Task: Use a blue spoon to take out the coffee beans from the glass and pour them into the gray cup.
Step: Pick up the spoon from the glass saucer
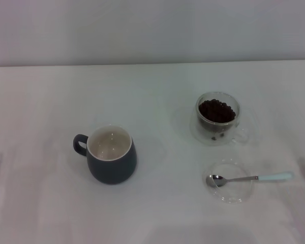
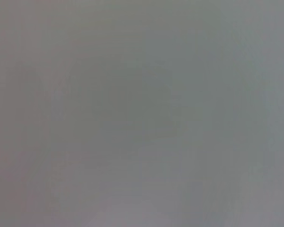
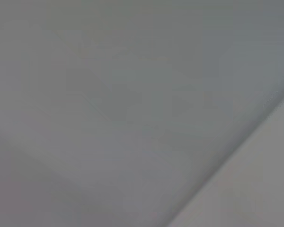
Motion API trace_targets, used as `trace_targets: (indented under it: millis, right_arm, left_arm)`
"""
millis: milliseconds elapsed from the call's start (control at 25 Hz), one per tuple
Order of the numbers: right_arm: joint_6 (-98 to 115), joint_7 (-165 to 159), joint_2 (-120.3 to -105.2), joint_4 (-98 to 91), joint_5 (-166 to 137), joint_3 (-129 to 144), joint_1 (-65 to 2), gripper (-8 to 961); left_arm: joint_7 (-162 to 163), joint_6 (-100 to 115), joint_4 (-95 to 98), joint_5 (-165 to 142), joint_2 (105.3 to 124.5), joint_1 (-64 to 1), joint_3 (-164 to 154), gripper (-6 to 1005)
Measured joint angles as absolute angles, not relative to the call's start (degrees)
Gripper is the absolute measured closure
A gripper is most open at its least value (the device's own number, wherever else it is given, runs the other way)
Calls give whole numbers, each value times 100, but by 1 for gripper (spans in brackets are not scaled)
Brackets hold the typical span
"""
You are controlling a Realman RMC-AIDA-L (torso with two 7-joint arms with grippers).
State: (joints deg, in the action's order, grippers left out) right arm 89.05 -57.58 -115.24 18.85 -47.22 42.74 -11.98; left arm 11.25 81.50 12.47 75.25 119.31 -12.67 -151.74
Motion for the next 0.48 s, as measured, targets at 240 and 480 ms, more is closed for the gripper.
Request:
trace_targets:
  millis: [240, 480]
  right_arm:
    - [9249, -4613, -11536, 2909, -5137, 3489, -1133, 99]
    - [9104, -3636, -11543, 3558, -6143, 2561, -982, 104]
  left_arm:
    - [1084, 8016, 1107, 7471, 11922, -1400, -15220, 238]
    - [1084, 8015, 948, 7461, 11920, -1424, -15223, 238]
